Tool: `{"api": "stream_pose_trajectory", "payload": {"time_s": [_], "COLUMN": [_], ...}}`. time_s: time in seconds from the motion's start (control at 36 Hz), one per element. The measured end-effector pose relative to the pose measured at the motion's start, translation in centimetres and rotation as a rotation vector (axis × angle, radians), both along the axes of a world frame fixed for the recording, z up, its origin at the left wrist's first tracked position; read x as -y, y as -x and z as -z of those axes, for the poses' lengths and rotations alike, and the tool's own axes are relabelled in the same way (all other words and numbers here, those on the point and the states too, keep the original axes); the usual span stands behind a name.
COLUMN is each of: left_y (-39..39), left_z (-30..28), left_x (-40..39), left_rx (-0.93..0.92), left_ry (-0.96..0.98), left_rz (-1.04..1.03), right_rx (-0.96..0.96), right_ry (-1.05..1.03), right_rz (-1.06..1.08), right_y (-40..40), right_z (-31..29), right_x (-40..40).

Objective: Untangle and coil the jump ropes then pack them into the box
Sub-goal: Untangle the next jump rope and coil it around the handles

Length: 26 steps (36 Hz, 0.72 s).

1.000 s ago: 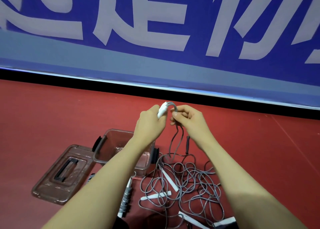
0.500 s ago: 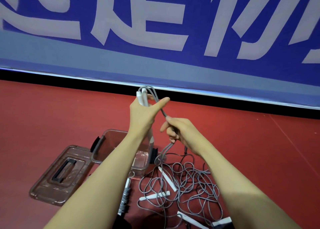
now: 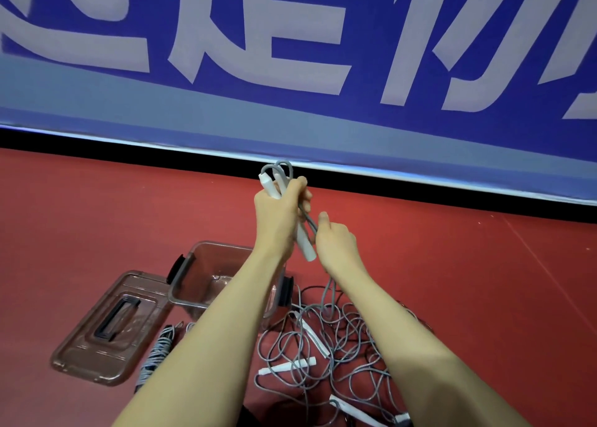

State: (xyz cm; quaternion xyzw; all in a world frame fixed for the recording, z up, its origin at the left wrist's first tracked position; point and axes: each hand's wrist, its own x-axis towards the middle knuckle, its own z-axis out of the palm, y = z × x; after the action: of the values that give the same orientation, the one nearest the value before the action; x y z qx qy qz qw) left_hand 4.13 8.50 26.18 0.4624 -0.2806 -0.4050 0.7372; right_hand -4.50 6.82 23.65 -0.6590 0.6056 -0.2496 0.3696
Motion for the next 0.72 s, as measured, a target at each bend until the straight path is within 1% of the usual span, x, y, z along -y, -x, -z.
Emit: {"api": "stream_pose_trajectory", "payload": {"time_s": [0.08,0.25,0.39,0.47,0.53,0.58,0.67,0.69,0.72], "left_y": [0.3,0.6,0.0,-0.4,-0.4,-0.4,-1.2,-1.5,-1.8], "left_z": [0.2,0.4,0.7,1.0,1.2,1.3,1.8,2.0,2.3], "left_x": [0.5,1.0,1.1,1.1,1.0,0.9,1.0,0.9,0.8], "left_rx": [-0.110,-0.267,-0.428,-0.475,-0.426,-0.323,-0.209,-0.131,-0.002], "left_ry": [0.004,0.015,0.022,0.028,-0.009,-0.076,-0.148,-0.167,-0.188], "left_rz": [0.018,0.041,0.040,0.042,0.035,0.019,-0.032,-0.066,-0.112], "right_rx": [0.037,0.113,0.256,0.277,0.267,0.254,0.187,0.160,0.127], "right_ry": [-0.029,-0.079,-0.217,-0.162,-0.113,-0.076,0.007,0.038,0.059], "right_rz": [0.021,0.173,0.157,0.183,0.210,0.246,0.285,0.293,0.296], "right_y": [0.0,-0.3,-0.7,-0.8,-0.8,-0.5,0.0,0.2,0.5], "right_z": [0.3,1.1,1.0,0.8,0.7,0.6,0.6,0.7,0.8], "right_x": [-0.1,0.2,0.4,0.4,0.5,0.8,1.4,1.5,1.6]}}
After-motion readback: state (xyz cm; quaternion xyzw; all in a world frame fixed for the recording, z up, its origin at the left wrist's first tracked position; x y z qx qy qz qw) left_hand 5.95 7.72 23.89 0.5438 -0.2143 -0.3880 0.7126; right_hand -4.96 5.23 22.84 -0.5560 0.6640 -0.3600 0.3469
